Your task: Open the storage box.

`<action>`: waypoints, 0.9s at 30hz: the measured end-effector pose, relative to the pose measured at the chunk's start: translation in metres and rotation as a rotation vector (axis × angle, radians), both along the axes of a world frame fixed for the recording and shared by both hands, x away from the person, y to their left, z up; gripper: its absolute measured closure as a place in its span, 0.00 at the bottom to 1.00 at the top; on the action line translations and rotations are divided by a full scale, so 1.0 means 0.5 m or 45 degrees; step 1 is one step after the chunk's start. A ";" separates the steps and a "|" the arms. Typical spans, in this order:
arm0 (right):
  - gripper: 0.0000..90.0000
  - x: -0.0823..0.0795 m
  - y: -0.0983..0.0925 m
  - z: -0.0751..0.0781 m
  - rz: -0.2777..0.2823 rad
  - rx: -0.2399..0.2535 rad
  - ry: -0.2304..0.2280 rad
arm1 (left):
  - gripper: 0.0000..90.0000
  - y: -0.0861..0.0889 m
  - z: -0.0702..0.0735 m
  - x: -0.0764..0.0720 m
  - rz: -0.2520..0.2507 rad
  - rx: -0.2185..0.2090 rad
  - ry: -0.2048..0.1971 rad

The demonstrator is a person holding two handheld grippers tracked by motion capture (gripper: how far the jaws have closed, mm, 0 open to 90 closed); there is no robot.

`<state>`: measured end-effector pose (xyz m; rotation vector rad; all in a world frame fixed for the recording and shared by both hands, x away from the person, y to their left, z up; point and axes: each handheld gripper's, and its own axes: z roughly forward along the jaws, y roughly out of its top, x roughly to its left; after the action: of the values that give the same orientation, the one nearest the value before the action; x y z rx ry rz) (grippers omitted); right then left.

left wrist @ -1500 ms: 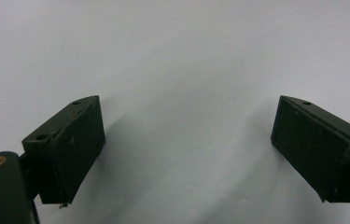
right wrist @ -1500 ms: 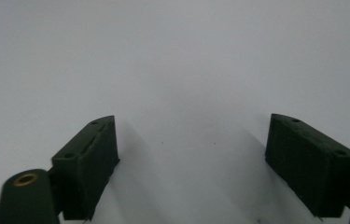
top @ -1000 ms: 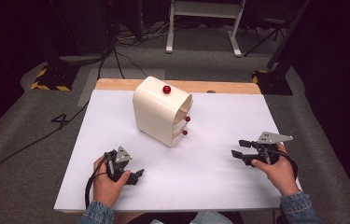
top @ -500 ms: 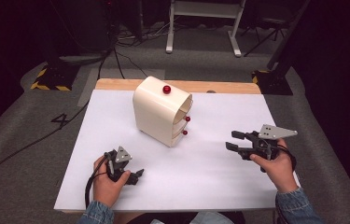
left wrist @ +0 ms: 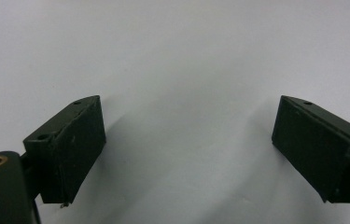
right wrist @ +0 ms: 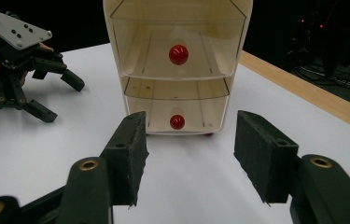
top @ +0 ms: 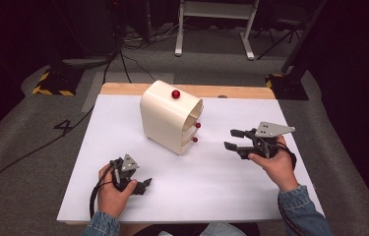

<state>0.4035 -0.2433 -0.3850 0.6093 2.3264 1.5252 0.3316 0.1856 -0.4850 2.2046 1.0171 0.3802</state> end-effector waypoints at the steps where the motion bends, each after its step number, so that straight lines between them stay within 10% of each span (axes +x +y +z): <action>1: 0.49 0.004 0.004 -0.001 0.003 0.001 -0.001 | 0.11 0.000 0.000 0.000 -0.001 0.001 0.000; 27: 0.65 0.116 0.133 -0.120 0.097 0.036 0.082 | 0.11 0.001 0.000 0.002 -0.005 -0.009 0.012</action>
<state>0.4616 -0.1770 -0.4450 0.5917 2.4059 1.5968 0.3328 0.1860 -0.4849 2.2040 1.0172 0.3641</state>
